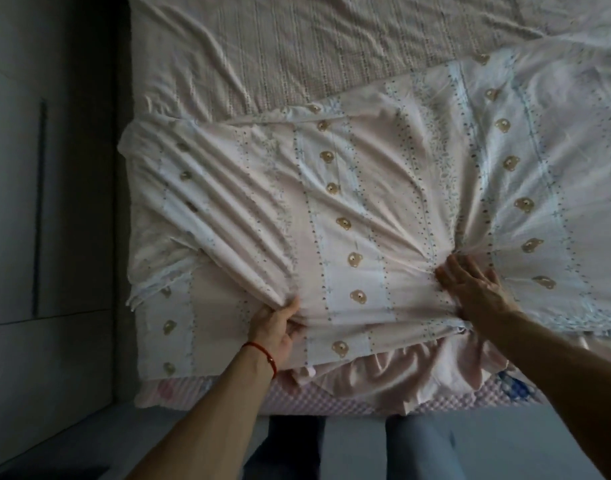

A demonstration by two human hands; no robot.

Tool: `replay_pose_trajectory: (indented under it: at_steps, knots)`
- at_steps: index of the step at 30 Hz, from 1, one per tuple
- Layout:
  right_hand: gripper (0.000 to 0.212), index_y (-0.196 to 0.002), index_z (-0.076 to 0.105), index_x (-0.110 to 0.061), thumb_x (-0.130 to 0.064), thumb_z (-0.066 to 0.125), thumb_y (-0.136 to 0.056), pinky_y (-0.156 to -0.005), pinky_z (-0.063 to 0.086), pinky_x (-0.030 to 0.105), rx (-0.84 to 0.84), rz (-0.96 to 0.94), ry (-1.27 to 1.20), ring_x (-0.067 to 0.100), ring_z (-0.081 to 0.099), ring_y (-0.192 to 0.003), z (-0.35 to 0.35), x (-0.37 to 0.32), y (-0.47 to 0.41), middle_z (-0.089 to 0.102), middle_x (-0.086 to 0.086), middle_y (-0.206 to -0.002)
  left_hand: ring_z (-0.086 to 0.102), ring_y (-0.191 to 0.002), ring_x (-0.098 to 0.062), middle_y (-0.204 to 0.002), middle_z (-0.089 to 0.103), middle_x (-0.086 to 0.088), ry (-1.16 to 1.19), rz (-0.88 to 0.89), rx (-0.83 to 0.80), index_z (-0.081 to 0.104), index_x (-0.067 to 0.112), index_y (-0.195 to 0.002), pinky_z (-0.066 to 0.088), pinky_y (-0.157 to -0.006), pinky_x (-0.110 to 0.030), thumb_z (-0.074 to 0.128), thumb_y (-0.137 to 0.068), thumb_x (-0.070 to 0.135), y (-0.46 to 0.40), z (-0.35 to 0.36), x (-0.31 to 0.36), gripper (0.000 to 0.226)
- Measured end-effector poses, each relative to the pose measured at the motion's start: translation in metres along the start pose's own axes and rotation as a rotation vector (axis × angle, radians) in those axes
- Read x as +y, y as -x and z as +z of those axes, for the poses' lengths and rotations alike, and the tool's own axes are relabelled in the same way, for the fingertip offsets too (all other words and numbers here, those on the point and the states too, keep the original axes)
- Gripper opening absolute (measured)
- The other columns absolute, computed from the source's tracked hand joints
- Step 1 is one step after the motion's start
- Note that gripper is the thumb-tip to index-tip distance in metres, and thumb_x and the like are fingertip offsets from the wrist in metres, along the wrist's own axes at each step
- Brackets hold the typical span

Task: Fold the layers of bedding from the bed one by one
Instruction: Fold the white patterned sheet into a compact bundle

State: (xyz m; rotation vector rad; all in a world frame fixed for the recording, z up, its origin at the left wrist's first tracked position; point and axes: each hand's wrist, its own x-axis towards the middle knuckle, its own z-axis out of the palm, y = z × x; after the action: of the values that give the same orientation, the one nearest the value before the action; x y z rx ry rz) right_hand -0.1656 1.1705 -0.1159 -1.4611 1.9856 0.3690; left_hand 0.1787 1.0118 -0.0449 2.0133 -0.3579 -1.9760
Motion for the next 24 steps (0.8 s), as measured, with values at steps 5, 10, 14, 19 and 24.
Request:
replay_pose_trajectory:
  at_steps: [5,10,14,19,24]
  knots:
    - [0.117,-0.154,0.04,-0.022,-0.017,0.097,-0.052,-0.101,0.04,0.071,0.121,-0.07,0.027,0.041,0.034,-0.147,0.018,0.012,-0.005,0.035,0.014,-0.162,0.06,-0.121,-0.034,-0.132,0.061,-0.018,0.17,0.057,-0.144,0.057,0.007,-0.132,0.048,-0.105,-0.05,0.059,-0.1,0.02,-0.014,-0.021,0.068,0.035]
    - [0.128,-0.15,0.036,-0.028,-0.013,0.098,-0.039,-0.094,0.043,0.067,0.243,-0.131,0.01,0.038,0.04,-0.144,0.034,0.022,-0.007,0.036,0.007,-0.161,0.054,-0.13,-0.036,-0.137,0.059,-0.017,0.109,0.146,-0.335,0.056,0.006,-0.129,0.04,-0.11,-0.059,0.044,-0.095,0.01,-0.022,-0.033,0.136,0.036]
    - [0.119,-0.145,0.046,-0.023,-0.014,0.097,-0.038,-0.09,0.046,0.064,0.236,-0.067,0.02,0.04,0.044,-0.14,0.03,0.016,-0.006,0.043,0.013,-0.156,0.062,-0.111,-0.031,-0.115,0.064,-0.014,-0.207,0.239,-0.329,0.063,0.015,-0.103,0.048,-0.102,-0.057,0.044,-0.096,0.0,-0.024,-0.034,0.155,0.025]
    - [0.047,-0.117,0.055,-0.027,-0.02,0.069,-0.074,-0.09,0.052,0.057,0.189,0.129,-0.074,0.035,0.048,-0.131,-0.015,-0.041,0.009,0.047,0.005,-0.136,0.064,-0.091,-0.027,-0.102,0.065,-0.012,-0.213,0.227,-0.019,0.063,0.013,-0.108,0.056,-0.076,-0.044,0.053,-0.102,0.014,-0.05,-0.055,0.156,0.012]
    - [0.012,-0.092,0.072,-0.016,-0.02,0.062,-0.097,-0.052,0.044,0.024,0.536,0.203,-0.535,0.011,0.06,-0.057,-0.074,-0.206,0.056,0.071,0.001,-0.081,0.058,-0.116,-0.033,-0.13,0.057,-0.016,0.092,0.199,0.015,0.056,0.016,-0.128,0.059,-0.077,-0.046,0.06,-0.1,0.024,-0.069,-0.078,0.161,0.029]
